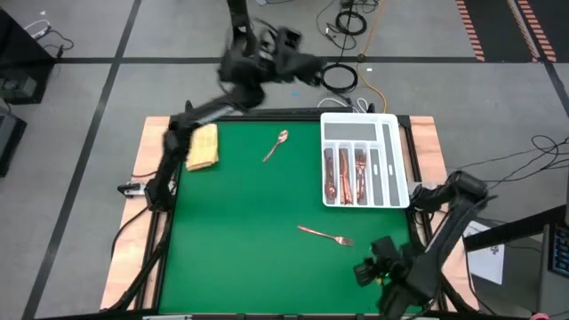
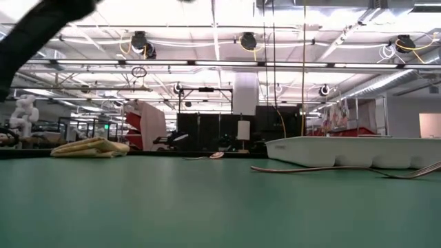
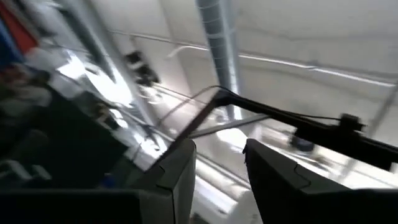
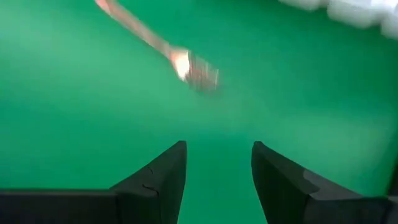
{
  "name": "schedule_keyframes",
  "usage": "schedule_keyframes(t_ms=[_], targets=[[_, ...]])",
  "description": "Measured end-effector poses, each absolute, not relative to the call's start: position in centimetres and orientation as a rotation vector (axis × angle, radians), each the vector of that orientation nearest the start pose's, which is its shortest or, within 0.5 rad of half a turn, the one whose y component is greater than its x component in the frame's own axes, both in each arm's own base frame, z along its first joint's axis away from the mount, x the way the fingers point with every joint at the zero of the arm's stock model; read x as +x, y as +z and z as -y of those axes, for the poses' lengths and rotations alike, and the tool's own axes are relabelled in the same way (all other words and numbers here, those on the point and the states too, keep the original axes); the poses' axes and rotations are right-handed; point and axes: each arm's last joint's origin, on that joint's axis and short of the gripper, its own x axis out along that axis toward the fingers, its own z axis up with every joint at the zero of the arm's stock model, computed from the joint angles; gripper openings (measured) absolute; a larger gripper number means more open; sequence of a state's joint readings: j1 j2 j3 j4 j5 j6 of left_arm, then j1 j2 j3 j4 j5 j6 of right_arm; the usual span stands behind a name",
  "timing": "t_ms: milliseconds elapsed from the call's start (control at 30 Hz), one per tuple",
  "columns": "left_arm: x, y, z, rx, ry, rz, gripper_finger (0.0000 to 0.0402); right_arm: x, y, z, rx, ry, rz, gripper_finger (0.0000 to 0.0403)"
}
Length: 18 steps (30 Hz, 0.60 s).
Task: Sort silverware
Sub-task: Put the gold fork into the silverware organizer
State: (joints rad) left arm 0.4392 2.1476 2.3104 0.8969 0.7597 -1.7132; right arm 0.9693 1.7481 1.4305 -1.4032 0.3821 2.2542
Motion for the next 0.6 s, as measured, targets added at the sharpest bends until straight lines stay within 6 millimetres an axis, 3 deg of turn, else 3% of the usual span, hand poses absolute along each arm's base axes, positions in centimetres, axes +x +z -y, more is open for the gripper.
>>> schedule_keyframes(t_ms=[167,333,467,600], targets=[[35.5,55.1,-16.4,-0.911,-0.58,0.28,0.0144,21.9,21.7,-25.9,1.025,-1.005,-0.993,0.0169],[30.5,55.8,-17.3,-0.754,-0.213,0.157,0.0144,24.7,20.0,-25.5,1.129,-1.033,-0.969,0.0169],[27.2,56.8,-16.7,-0.639,-0.13,0.12,0.0144,24.5,23.0,-23.2,1.155,-1.053,-0.937,0.0169],[24.9,57.5,-16.6,-0.586,-0.076,0.119,0.0144,21.4,26.5,-20.9,1.085,-1.178,-1.084,0.0169]])
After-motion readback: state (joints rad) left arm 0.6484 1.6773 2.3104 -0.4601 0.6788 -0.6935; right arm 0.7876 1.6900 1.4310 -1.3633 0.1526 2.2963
